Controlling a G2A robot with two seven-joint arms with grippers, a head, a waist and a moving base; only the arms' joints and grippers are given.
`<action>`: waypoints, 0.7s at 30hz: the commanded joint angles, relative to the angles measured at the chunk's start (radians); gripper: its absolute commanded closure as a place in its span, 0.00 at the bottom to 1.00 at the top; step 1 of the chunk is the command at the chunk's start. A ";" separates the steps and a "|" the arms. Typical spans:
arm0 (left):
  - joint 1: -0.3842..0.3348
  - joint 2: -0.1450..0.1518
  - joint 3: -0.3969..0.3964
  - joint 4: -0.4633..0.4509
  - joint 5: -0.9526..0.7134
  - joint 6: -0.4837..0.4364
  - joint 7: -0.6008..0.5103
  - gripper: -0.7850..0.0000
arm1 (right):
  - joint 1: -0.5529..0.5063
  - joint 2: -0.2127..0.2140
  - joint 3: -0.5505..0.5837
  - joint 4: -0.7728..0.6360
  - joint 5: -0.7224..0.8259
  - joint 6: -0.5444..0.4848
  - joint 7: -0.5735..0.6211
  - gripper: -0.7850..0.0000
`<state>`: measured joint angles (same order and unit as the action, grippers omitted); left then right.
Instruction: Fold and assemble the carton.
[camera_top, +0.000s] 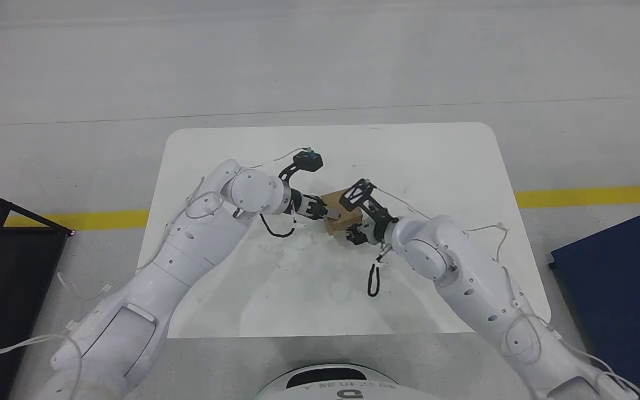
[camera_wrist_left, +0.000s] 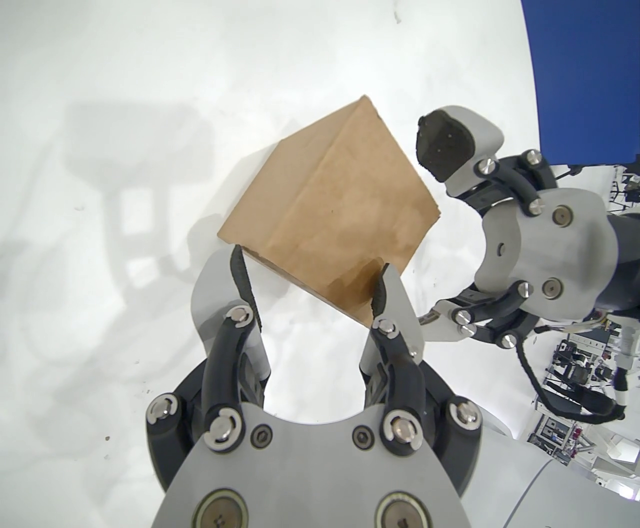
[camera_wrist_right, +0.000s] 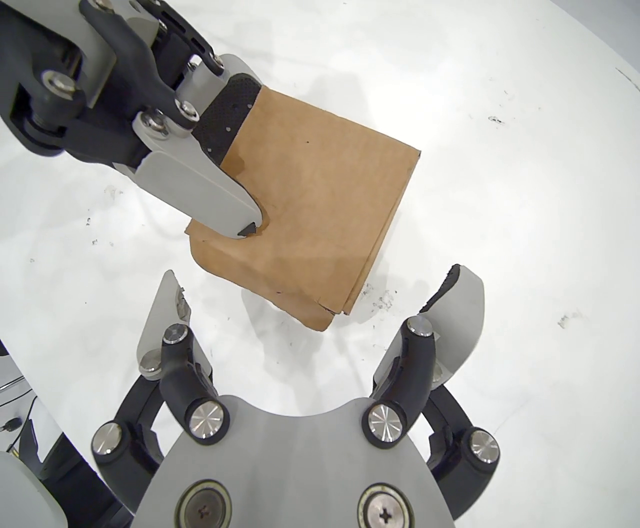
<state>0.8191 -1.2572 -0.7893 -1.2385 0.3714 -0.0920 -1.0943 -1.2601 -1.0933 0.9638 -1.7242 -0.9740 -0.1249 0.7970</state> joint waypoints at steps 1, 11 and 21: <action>-0.001 0.000 0.000 0.001 -0.002 0.000 -0.002 0.43 | 0.009 -0.003 -0.003 0.014 0.006 -0.004 -0.002 0.19; -0.005 -0.003 0.005 0.006 0.002 -0.001 -0.002 0.44 | 0.014 -0.001 0.021 0.044 0.012 -0.054 -0.008 0.56; -0.008 -0.004 0.003 0.012 -0.003 -0.007 -0.005 0.43 | -0.036 0.014 0.066 0.003 -0.020 -0.114 -0.019 0.65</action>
<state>0.8112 -1.2614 -0.7849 -1.2276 0.3694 -0.0989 -1.0994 -1.2918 -1.0810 1.0262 -1.7177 -0.9904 -0.2362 0.7776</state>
